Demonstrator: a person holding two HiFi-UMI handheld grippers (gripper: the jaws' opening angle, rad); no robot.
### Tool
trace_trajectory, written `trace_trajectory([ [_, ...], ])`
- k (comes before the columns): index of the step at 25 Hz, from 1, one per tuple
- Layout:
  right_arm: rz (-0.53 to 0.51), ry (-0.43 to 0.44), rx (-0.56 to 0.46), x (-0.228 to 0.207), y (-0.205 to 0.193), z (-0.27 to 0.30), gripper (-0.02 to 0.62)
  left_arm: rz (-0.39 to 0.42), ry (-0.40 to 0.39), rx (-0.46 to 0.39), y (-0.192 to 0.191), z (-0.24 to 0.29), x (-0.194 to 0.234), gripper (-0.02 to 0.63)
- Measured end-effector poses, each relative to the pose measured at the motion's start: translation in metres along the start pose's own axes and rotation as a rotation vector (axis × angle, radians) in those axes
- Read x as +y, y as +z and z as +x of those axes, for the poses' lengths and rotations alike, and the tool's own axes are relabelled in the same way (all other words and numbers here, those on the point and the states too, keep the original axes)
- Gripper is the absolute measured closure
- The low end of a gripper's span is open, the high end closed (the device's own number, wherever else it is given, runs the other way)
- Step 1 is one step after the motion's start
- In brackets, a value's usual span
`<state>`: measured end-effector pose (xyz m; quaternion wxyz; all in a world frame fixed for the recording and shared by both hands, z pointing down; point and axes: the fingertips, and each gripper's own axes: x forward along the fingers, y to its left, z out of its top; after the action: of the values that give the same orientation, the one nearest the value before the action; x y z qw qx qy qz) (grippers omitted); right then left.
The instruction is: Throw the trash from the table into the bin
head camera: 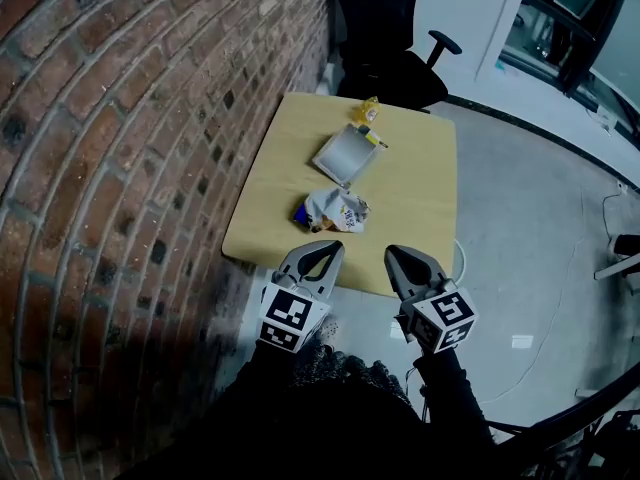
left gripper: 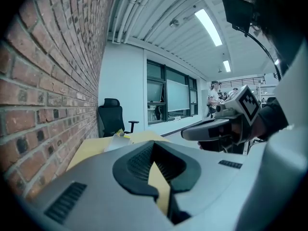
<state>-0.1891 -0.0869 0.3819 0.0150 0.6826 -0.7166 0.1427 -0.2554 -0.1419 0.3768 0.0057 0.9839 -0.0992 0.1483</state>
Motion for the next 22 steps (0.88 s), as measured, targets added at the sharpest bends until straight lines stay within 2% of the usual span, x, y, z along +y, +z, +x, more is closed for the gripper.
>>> trace_trajectory([
  [8, -0.008, 0.023, 0.02, -0.013, 0.012, 0.055, 0.581, -0.013, -0.005, -0.004, 0.006, 0.03, 0.053, 0.6],
  [14, -0.011, -0.002, 0.021, -0.027, 0.018, 0.083, 0.581, -0.014, -0.02, -0.021, 0.014, 0.048, 0.082, 0.6],
  [22, -0.009, -0.021, 0.029, -0.038, 0.019, 0.099, 0.581, -0.012, -0.063, -0.033, 0.017, 0.069, 0.096, 0.6],
])
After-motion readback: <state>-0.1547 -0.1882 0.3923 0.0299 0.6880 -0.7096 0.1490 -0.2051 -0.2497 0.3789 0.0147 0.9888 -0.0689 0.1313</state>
